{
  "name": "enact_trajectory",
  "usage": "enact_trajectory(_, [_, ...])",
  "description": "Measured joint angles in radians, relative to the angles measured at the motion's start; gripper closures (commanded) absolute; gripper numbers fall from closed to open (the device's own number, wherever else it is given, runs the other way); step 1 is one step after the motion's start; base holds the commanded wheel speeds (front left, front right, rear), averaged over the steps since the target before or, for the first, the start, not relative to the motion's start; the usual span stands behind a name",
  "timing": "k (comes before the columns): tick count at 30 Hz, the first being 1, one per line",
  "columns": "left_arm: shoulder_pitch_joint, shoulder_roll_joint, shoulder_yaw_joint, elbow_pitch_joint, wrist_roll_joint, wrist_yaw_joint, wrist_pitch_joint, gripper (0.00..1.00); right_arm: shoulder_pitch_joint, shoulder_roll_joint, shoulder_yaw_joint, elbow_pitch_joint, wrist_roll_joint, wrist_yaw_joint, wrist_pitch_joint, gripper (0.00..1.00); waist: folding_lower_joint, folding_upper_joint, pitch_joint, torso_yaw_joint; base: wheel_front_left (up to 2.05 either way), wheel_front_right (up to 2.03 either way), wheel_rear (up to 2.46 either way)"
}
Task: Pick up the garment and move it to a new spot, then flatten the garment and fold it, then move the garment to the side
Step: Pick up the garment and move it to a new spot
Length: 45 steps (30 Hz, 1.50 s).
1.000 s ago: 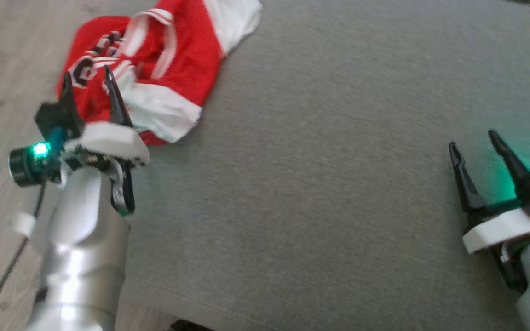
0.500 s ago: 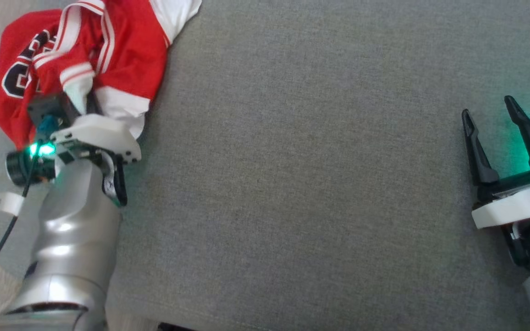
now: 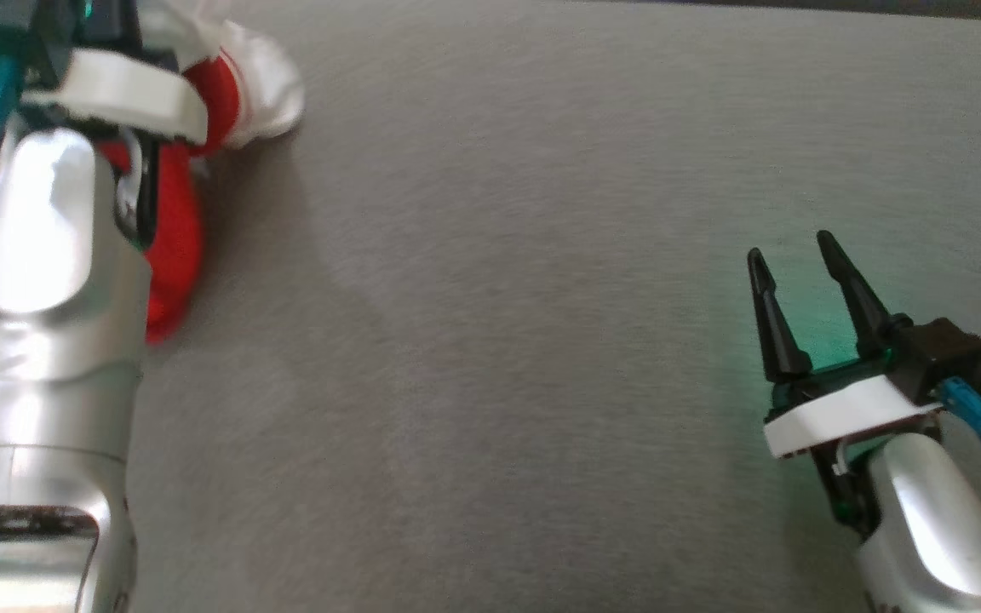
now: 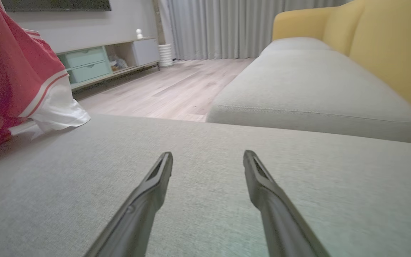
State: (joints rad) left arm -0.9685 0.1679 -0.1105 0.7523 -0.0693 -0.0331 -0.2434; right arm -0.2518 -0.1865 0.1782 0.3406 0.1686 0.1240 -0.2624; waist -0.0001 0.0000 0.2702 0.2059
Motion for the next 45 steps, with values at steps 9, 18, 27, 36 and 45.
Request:
enact_trajectory(9, [-0.037,0.024,-0.057,-0.197,0.001,-0.054,0.128,1.0,0.036,0.096,-0.007,-0.013,0.022,0.0,0.0,0.0,0.0,0.0,-0.096,-0.24,0.0,0.0,0.0])
enact_trajectory(18, [-0.039,0.007,-0.125,-0.318,-0.023,-0.073,0.214,1.0,0.072,0.122,0.001,-0.025,0.04,0.0,0.0,0.0,0.0,0.0,-0.151,-0.482,0.0,0.0,0.0])
enact_trajectory(27, [0.089,-0.023,-0.229,-0.318,-0.056,-0.09,0.219,1.0,0.072,0.126,0.004,-0.04,0.063,0.0,0.0,0.0,0.0003,0.0,-0.106,-0.557,0.0,0.0,0.0])
enact_trajectory(36, [0.52,-0.068,-0.342,-0.156,-0.107,-0.091,0.1,0.0,0.072,0.133,0.007,-0.036,0.061,0.0,0.0,0.0,0.0003,0.0,-0.06,-0.505,0.0,0.0,0.0])
enact_trajectory(45, [0.703,-0.104,-0.37,-0.157,-0.127,0.019,-0.006,0.0,0.088,0.133,-0.02,-0.031,0.026,0.0,0.0,0.0,0.0002,0.0,-0.074,-0.391,0.0,0.0,0.0])
